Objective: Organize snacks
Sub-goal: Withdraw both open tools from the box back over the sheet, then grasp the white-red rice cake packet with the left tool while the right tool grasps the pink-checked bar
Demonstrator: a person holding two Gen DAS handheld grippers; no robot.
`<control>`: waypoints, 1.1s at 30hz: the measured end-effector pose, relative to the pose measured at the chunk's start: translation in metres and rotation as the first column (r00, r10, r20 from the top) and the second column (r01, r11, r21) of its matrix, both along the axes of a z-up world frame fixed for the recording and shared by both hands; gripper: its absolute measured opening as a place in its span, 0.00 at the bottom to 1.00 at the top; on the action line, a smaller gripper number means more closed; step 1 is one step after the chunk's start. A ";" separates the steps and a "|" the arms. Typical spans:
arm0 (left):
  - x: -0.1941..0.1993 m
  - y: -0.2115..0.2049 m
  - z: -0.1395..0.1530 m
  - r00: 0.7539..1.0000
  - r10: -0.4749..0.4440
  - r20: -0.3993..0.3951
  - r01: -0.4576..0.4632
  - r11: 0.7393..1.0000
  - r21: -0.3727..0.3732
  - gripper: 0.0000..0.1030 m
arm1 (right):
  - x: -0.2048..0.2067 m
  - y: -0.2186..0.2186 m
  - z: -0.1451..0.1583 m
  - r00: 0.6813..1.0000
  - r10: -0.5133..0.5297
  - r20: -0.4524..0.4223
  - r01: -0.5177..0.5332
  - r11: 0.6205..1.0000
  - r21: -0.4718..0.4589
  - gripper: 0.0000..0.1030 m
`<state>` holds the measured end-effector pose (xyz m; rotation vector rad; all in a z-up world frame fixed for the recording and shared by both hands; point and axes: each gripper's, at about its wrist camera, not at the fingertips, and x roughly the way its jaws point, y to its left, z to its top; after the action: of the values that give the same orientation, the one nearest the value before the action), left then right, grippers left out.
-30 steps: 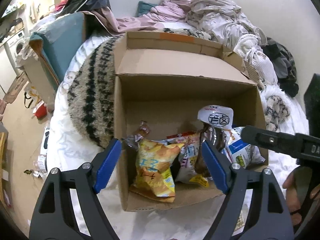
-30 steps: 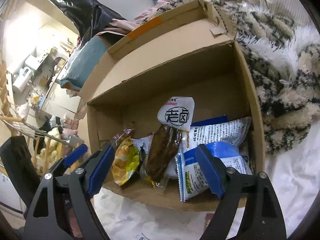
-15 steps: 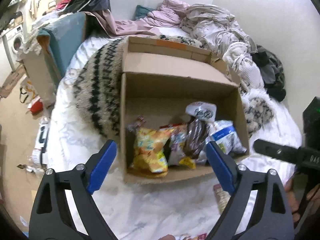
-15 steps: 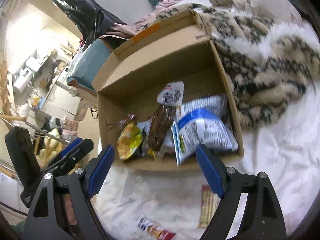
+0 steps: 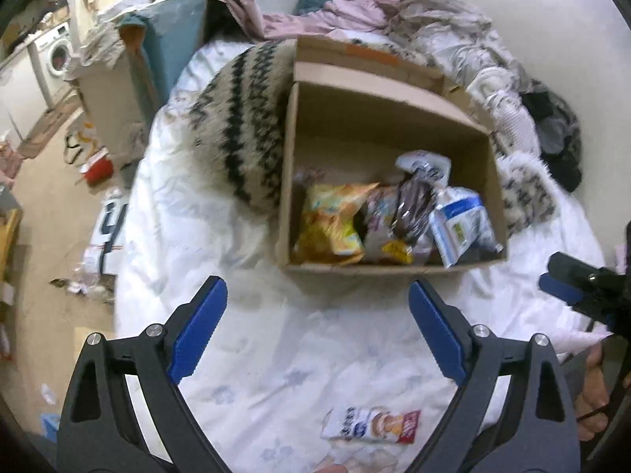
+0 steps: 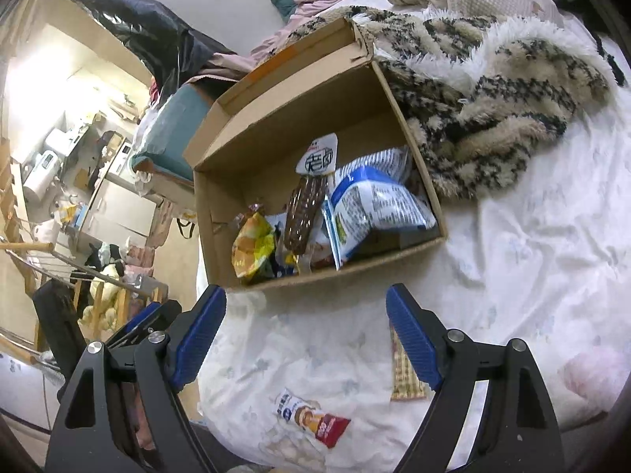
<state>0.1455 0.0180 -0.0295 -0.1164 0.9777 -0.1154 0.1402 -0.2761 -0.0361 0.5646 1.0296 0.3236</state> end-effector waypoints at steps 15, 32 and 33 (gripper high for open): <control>-0.035 -0.024 -0.066 0.960 -0.059 -0.273 0.048 0.998 -0.047 0.89 | -0.020 -0.003 -0.034 0.988 -0.069 -0.139 0.057 0.994 -0.094 0.83; -0.048 -0.100 -0.146 0.817 -0.248 -0.520 0.309 0.951 0.032 0.99 | -0.018 -0.008 -0.042 0.979 -0.098 -0.177 0.079 0.991 -0.111 0.83; -0.048 -0.102 -0.150 0.810 -0.249 -0.531 0.314 0.949 0.035 1.00 | -0.018 -0.008 -0.042 0.979 -0.097 -0.178 0.078 0.991 -0.113 0.83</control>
<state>0.0974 -0.0839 -0.1796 0.1212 1.5452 -0.3101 0.1227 -0.2838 -0.0782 0.5497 1.1878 0.1398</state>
